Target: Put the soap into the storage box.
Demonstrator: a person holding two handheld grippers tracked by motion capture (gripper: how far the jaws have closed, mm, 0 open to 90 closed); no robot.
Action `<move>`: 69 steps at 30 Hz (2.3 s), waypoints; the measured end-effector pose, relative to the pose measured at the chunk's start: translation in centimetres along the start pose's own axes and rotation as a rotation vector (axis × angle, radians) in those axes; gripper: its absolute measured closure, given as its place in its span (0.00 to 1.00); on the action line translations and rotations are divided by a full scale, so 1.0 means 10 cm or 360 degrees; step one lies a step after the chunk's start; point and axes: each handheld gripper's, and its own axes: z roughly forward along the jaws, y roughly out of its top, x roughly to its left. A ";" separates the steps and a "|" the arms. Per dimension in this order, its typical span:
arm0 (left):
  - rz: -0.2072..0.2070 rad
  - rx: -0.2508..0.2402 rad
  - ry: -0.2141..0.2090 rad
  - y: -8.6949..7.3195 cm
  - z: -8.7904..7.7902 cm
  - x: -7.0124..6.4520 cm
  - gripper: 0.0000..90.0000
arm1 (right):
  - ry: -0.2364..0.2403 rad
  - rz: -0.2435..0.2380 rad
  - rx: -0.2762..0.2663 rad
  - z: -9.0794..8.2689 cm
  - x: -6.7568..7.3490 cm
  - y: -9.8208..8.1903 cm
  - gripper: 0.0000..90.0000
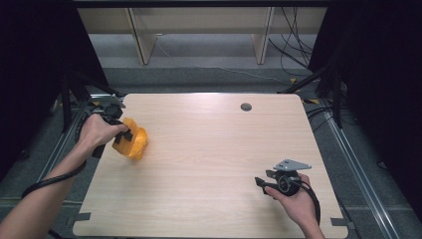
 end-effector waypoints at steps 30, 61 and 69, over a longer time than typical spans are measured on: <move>0.0027 0.0017 0.0055 0.09 0.12 -0.05 0.67 | -0.0015 -0.0011 -0.0006 0.00 -0.01 0.00 0.52; 0.0055 0.0066 0.0086 0.10 0.29 -0.04 0.67 | -0.0003 0.0000 0.0011 0.01 0.00 0.00 0.52; 0.0043 0.0068 0.0084 0.10 0.36 -0.05 0.67 | 0.0017 0.0003 0.0016 0.01 0.00 0.00 0.52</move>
